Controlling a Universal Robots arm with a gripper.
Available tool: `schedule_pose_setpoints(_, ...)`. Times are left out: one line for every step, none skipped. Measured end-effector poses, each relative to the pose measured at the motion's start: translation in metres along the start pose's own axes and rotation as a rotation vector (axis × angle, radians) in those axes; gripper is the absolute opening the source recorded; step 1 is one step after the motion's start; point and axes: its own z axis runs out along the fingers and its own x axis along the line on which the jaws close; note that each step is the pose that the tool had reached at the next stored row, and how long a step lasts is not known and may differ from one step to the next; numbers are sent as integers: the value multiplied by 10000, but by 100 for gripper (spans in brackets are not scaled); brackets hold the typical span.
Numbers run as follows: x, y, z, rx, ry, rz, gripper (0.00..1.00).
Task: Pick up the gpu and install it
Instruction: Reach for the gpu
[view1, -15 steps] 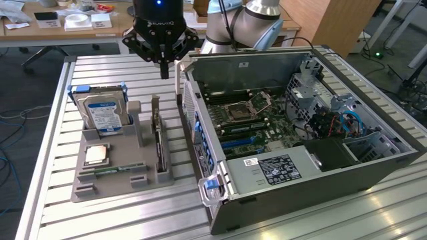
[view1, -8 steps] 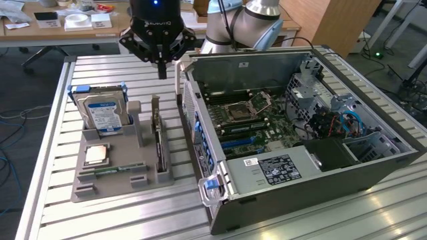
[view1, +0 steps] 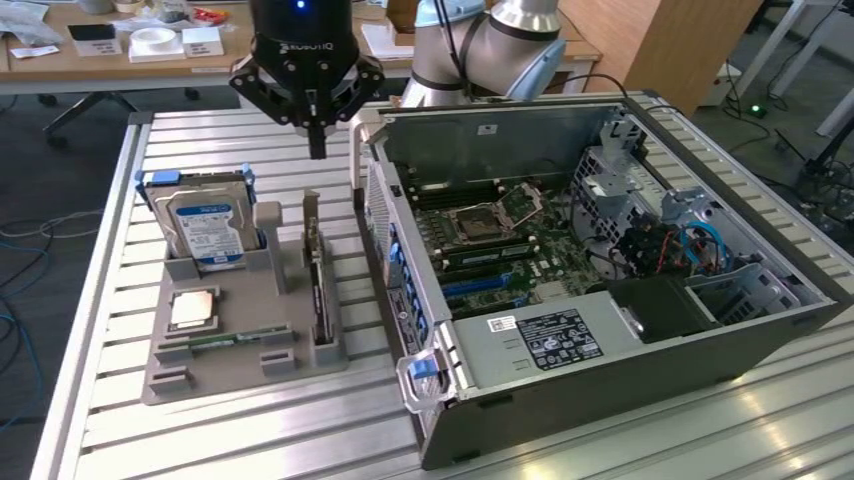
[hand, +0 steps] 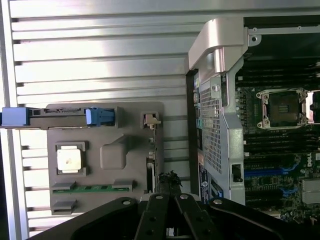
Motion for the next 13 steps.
schedule_pose_setpoints(6,0,0,0,0,0,11)
schedule_pose_setpoints(7,0,0,0,0,0,11)
schedule_pose_setpoints(7,0,0,0,0,-2,11)
schedule_pose_setpoints(7,0,0,0,0,-1,11)
schedule_pose_setpoints(7,-1,0,-1,0,-2,11)
schedule_pose_setpoints(8,-1,0,0,0,-1,11)
schedule_pose_setpoints(8,-1,0,0,0,0,11)
schedule_pose_setpoints(8,0,0,0,0,0,11)
schedule_pose_setpoints(8,-1,0,0,0,0,11)
schedule_pose_setpoints(8,0,0,0,0,0,11)
schedule_pose_setpoints(8,0,0,0,0,0,11)
schedule_pose_setpoints(8,-1,0,-1,0,-1,11)
schedule_pose_setpoints(8,-1,0,0,0,-1,11)
